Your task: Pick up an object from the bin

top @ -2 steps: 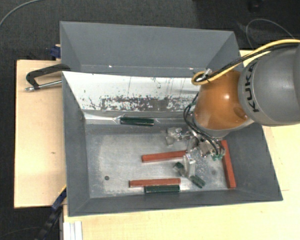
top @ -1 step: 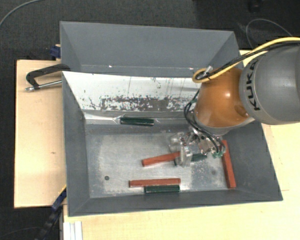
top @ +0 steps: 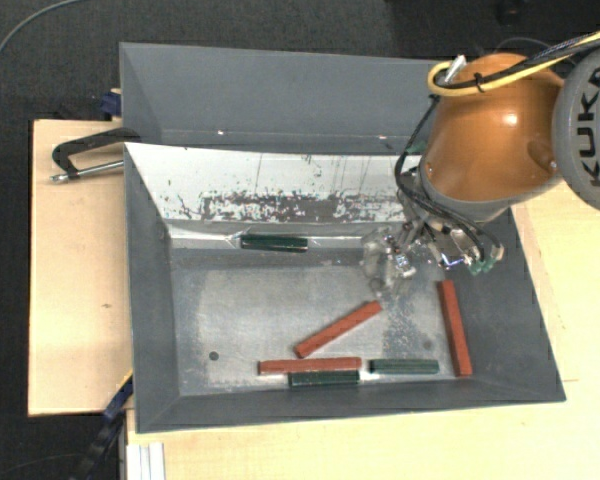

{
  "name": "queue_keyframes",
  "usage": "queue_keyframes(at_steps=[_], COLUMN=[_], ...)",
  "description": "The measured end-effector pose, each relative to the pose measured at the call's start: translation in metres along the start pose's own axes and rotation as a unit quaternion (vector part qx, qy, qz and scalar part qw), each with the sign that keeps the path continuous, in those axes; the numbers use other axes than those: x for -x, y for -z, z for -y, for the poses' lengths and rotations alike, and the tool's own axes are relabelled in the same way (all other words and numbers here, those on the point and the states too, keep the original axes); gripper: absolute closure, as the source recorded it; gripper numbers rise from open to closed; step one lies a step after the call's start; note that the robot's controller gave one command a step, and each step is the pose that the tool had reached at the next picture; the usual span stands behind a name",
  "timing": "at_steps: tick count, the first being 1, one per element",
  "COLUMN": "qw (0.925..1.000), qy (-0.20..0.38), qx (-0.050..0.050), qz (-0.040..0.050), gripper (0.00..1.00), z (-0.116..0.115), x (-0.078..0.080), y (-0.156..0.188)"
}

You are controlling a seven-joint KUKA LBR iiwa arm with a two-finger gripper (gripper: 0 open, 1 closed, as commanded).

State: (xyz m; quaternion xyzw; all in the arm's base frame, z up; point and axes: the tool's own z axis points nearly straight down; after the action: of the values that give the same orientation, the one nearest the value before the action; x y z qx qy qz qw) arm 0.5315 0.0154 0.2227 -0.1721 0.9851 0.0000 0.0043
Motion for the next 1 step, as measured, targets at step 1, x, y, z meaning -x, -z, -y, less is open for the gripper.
queue_keyframes(at_steps=[1], qw=[1.0000], qy=[0.000], qx=[0.000], qz=[-0.0011], gripper=[0.00], z=[0.0000], x=[-0.0007], y=[-0.0009])
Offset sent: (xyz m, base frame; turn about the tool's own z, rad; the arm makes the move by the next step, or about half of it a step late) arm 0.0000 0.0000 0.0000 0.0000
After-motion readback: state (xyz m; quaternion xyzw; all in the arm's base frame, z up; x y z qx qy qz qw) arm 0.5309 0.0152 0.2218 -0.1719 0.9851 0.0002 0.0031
